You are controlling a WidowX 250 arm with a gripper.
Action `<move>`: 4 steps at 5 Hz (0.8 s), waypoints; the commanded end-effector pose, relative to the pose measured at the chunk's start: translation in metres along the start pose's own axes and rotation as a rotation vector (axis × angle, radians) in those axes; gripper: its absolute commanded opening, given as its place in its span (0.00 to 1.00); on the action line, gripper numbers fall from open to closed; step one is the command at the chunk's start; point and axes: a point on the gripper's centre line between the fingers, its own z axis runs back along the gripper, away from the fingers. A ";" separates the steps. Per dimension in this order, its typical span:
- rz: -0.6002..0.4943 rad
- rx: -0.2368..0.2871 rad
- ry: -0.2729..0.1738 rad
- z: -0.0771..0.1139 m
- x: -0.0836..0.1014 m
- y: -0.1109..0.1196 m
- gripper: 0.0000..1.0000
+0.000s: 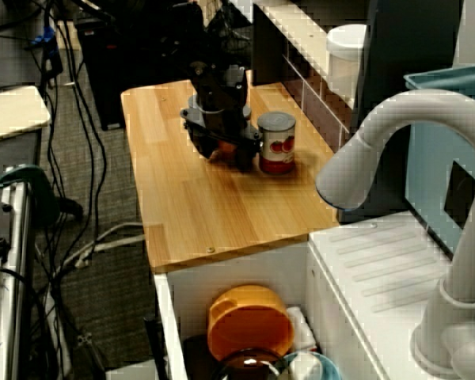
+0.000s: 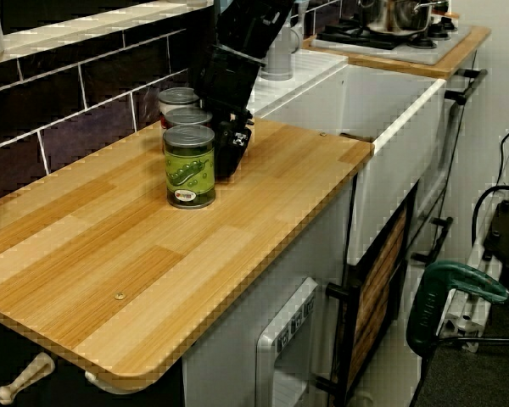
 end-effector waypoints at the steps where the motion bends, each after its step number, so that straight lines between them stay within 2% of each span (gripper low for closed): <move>1: 0.014 -0.021 0.010 0.010 0.021 0.017 1.00; 4: 0.022 -0.056 0.056 0.022 0.023 0.029 1.00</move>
